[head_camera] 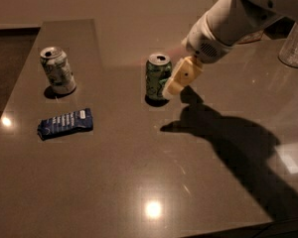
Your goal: Pick green can
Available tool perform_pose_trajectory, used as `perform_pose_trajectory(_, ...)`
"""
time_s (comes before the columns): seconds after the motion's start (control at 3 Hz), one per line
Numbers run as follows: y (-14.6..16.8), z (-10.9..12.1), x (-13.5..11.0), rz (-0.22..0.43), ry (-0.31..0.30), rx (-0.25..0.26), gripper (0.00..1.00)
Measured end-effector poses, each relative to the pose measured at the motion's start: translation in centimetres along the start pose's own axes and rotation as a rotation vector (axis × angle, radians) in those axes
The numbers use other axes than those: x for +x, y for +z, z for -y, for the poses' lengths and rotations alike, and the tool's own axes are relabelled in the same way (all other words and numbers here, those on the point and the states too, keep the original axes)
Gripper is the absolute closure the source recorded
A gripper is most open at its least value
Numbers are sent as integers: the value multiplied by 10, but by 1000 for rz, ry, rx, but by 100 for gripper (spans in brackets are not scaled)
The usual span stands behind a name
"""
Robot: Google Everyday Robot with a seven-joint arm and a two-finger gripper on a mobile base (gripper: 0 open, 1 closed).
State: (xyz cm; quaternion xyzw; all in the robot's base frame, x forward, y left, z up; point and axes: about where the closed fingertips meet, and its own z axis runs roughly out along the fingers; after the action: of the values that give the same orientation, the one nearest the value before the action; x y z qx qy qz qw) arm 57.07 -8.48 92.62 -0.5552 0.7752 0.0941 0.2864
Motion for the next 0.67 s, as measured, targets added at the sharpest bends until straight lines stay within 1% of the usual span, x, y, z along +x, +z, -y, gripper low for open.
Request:
perform_pose_trajectory(0.33,14,-2,-16,50,14,-34,0)
perform_pose_trajectory(0.67,32,-4,-28,93,28,-79,18)
